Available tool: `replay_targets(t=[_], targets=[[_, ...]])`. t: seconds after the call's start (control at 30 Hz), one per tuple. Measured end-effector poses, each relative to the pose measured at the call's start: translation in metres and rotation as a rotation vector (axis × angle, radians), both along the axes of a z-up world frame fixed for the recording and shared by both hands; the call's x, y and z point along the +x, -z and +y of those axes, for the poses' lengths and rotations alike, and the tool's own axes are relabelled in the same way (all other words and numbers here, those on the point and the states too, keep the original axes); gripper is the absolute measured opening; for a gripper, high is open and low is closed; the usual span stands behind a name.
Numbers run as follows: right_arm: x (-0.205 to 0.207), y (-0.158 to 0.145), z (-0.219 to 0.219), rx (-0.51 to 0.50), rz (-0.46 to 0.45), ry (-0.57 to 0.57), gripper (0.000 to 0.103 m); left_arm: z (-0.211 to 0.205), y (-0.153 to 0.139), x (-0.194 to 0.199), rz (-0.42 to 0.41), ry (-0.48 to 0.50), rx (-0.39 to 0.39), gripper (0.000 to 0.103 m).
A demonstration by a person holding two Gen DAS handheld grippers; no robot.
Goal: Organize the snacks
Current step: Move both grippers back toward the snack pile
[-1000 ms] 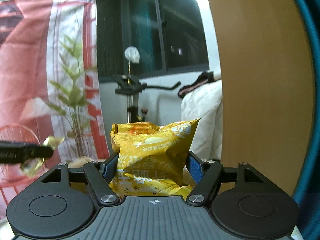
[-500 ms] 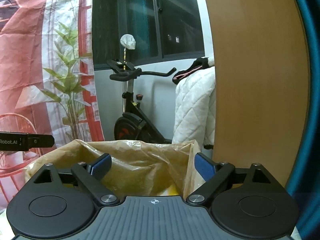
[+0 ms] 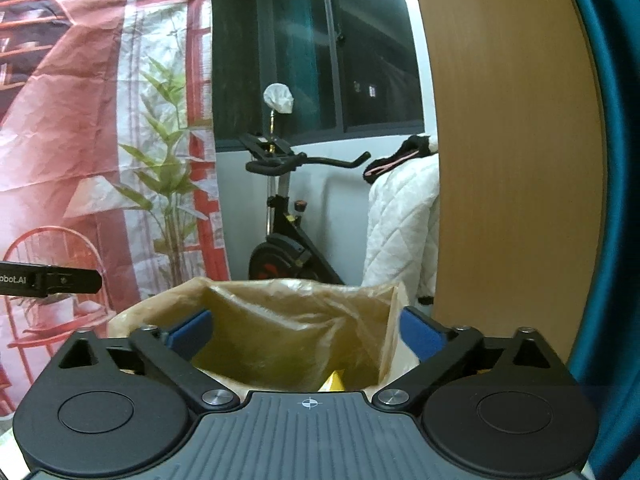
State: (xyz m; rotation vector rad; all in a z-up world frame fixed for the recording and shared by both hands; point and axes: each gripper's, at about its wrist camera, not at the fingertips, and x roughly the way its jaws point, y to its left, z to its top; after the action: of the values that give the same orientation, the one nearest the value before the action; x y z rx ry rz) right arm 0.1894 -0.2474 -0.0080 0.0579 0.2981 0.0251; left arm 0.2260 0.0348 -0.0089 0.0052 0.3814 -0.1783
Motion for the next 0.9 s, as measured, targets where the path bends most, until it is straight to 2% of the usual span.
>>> replay_targets(t=[0.2, 0.33, 0.5, 0.73, 0.9], targets=[[-0.032, 0.015, 0.008, 0.023, 0.014, -0.034, 0.102, 0.016, 0.016, -0.031, 0.005, -0.008, -0.002, 0.088], [-0.046, 0.03, 0.006, 0.055, 0.026, -0.031, 0.102, 0.019, 0.031, -0.049, 0.005, -0.02, 0.039, 0.088], [-0.063, 0.055, 0.011, 0.026, 0.032, -0.008, 0.103, 0.023, 0.054, -0.059, 0.053, -0.01, 0.039, 0.088], [-0.078, 0.09, 0.015, 0.05, 0.07, 0.033, 0.103, 0.027, 0.082, -0.065, 0.121, -0.001, 0.03, 0.088], [-0.095, 0.111, 0.026, 0.084, 0.144, 0.031, 0.102, 0.027, 0.102, -0.079, 0.159, 0.014, 0.054, 0.084]])
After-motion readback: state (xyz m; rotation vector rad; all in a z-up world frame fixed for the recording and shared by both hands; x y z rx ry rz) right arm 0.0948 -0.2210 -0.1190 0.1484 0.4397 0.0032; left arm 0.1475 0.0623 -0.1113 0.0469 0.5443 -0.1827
